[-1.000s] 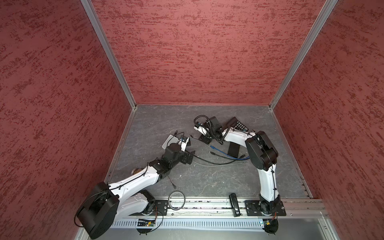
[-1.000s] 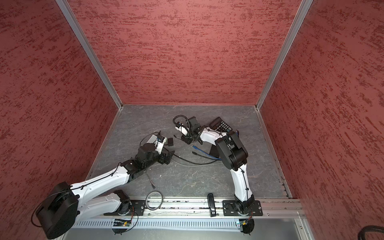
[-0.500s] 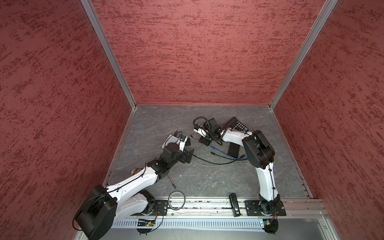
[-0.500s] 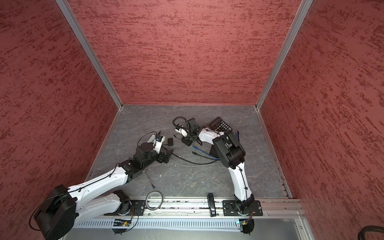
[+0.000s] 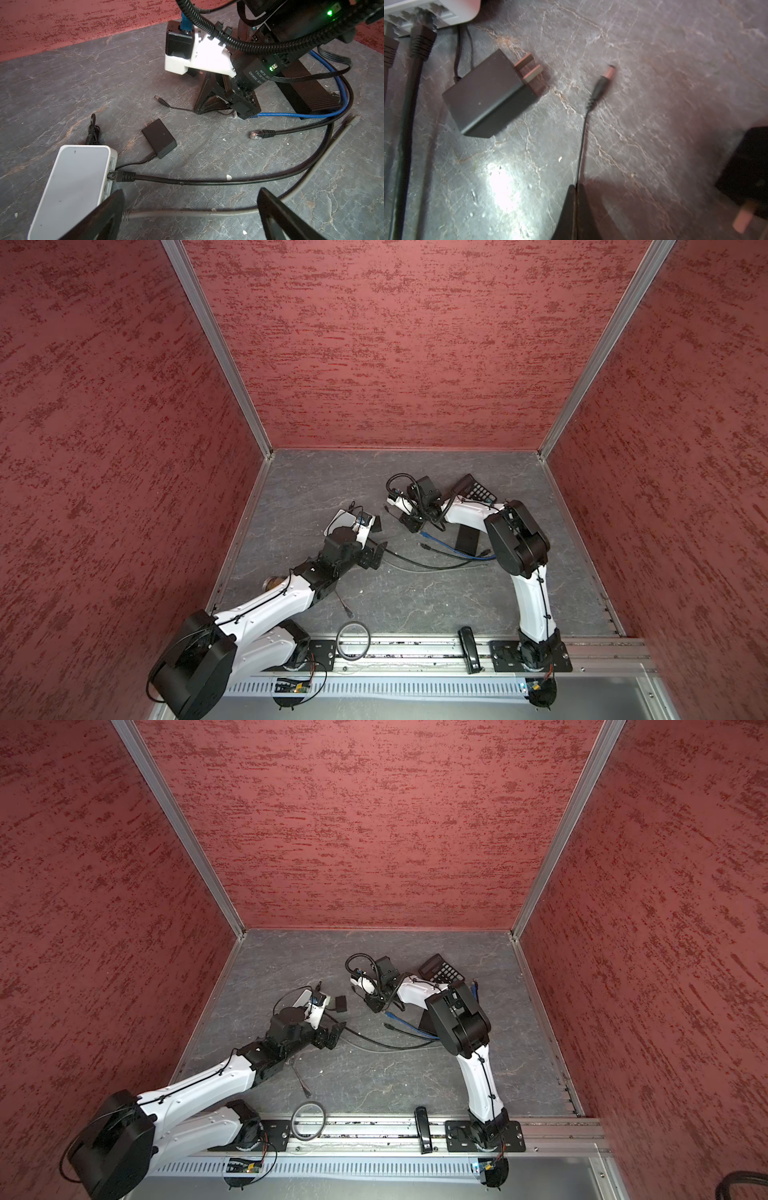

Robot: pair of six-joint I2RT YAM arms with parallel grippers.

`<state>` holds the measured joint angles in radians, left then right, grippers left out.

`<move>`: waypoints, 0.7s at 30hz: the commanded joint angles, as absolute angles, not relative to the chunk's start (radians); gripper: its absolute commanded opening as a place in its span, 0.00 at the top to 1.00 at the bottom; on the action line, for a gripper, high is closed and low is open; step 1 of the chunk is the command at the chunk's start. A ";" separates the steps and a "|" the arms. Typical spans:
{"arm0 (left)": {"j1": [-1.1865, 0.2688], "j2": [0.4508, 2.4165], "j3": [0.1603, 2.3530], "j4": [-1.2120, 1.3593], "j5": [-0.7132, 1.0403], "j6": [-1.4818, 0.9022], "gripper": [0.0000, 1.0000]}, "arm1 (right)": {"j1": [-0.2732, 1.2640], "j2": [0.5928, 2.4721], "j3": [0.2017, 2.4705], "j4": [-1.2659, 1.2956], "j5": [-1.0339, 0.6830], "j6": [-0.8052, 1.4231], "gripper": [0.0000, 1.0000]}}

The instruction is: Insert the plug into the switch port

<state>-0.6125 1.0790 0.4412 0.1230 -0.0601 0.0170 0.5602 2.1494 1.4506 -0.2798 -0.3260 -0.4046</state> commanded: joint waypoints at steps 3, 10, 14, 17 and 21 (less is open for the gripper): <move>-0.606 1.089 0.494 0.135 -0.042 0.080 0.00 | 0.557 2.045 1.380 -0.291 -0.373 -0.402 1.00; -0.606 1.074 0.520 0.157 -0.043 0.237 0.00 | 0.557 1.915 1.288 -0.323 -0.452 -0.399 1.00; -0.604 1.050 0.526 0.152 -0.060 0.337 0.00 | 0.556 1.854 1.244 -0.363 -0.490 -0.400 1.00; -0.603 1.033 0.537 0.126 -0.084 0.426 0.00 | 0.555 1.806 1.222 -0.416 -0.509 -0.404 1.00; -0.600 1.029 0.525 0.149 -0.120 0.541 0.00 | 0.554 1.746 1.177 -0.447 -0.518 -0.403 1.00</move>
<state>-0.6086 1.0401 0.5171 0.1329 -0.0883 0.4179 0.5598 1.7893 1.2011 -0.3908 -0.4744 -0.3996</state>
